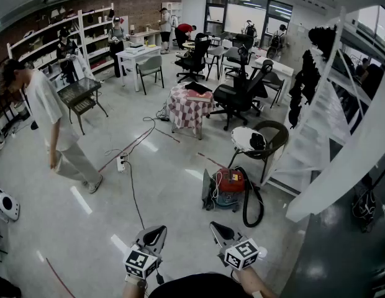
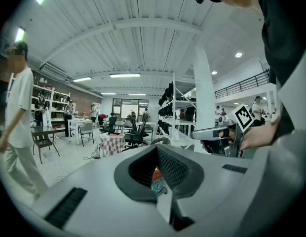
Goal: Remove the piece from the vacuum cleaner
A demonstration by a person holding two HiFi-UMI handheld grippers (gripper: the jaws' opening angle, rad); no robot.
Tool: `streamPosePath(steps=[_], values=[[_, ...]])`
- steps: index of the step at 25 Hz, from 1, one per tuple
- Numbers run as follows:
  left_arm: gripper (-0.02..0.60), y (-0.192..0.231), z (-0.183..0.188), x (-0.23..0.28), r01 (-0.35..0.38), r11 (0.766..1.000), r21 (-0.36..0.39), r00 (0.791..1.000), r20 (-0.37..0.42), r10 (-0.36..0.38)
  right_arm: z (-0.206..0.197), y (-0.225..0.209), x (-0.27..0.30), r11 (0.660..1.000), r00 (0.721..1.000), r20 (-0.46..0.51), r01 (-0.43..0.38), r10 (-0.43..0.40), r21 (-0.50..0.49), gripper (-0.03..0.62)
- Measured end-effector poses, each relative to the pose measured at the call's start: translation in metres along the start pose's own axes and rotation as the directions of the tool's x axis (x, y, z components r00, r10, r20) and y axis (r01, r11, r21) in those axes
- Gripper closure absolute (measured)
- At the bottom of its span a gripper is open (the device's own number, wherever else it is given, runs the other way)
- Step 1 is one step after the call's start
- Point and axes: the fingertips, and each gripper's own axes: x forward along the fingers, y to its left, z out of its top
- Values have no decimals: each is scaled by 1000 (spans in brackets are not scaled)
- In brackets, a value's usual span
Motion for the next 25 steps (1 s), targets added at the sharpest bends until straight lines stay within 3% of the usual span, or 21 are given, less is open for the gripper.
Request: streamPosePath(steps=[9, 15, 19, 25], values=[[565, -18, -4, 48, 13, 1000, -11, 999, -33, -13, -1, -45, -17, 999, 1000, 21, 5, -6, 38, 566], [565, -46, -7, 85, 66, 998, -1, 996, -57, -66, 2, -84, -42, 994, 996, 86, 15, -24, 105, 565], [565, -56, -18, 108, 105, 994, 5, 990, -93, -104, -12, -110, -44, 990, 997, 59, 47, -55, 130, 565], [565, -19, -17, 142, 122, 992, -21, 987, -105, -124, -9, -131, -7, 987, 997, 18, 68, -71, 146, 565]])
